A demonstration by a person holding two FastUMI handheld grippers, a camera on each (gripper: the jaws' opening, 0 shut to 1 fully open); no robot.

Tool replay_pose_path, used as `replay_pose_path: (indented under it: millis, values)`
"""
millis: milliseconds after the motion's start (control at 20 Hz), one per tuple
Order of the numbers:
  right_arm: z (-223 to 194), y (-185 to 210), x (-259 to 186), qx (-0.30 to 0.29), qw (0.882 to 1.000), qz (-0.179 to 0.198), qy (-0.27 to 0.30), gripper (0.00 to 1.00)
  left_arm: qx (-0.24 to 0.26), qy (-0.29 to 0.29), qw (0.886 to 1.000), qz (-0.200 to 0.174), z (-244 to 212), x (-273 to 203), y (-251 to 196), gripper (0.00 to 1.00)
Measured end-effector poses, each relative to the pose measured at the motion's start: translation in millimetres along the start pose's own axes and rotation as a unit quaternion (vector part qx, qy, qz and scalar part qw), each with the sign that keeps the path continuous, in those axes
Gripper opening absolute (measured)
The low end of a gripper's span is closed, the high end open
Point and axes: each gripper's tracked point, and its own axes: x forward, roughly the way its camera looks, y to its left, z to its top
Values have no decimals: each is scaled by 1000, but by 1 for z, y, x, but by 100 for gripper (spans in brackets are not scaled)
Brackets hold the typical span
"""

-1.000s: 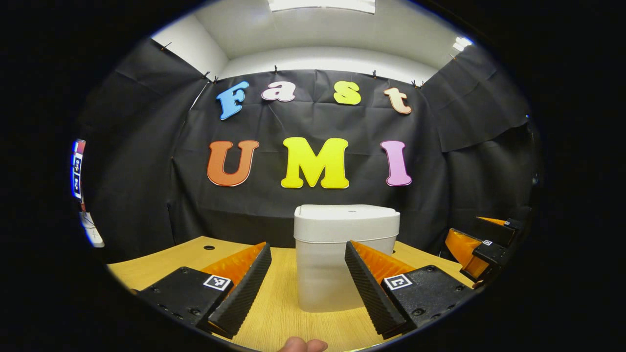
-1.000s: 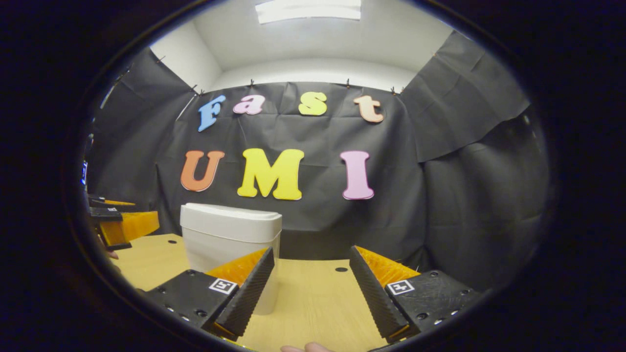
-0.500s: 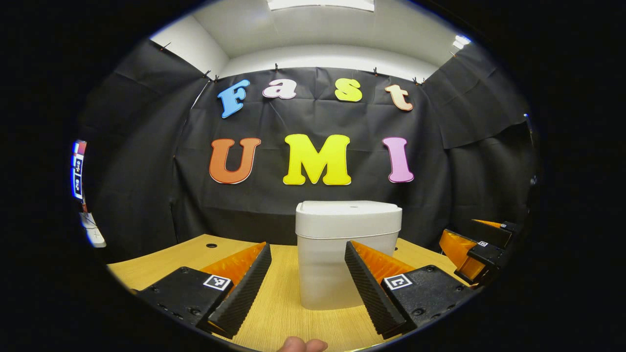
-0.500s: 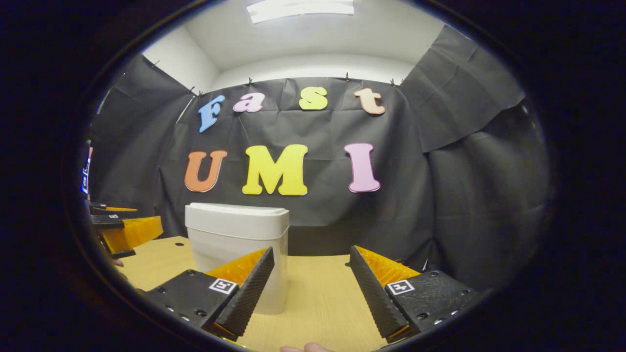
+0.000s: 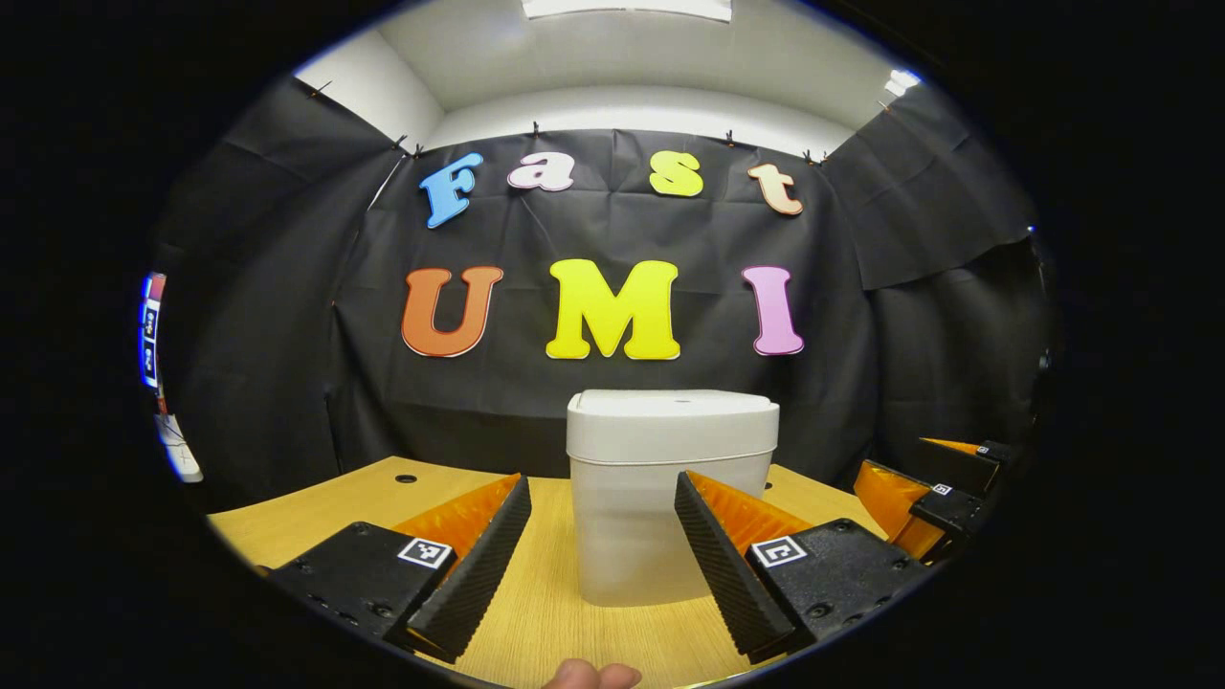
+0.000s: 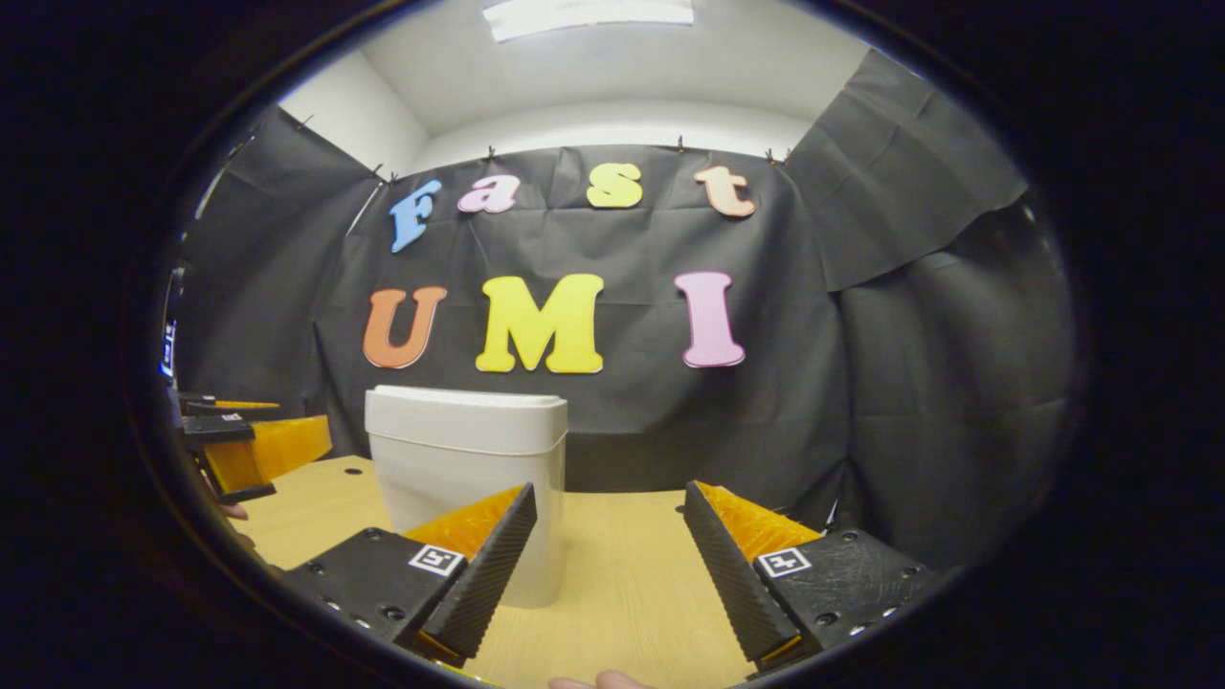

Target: Press the lid of the desktop garbage bin to open it, pick up the crumpled paper on the desktop and throw it into the bin, then pick up the pop can on the desktop and drop it into the bin, and finally close the garbage bin lid.

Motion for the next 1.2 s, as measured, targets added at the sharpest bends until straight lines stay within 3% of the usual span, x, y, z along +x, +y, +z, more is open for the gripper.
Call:
replay_pose_path:
  millis: [1200]
  values:
    - [6, -8, -4, -5, 1000, -11, -7, 95, -2, 3, 1000, 0, 0, -1, 0, 98]
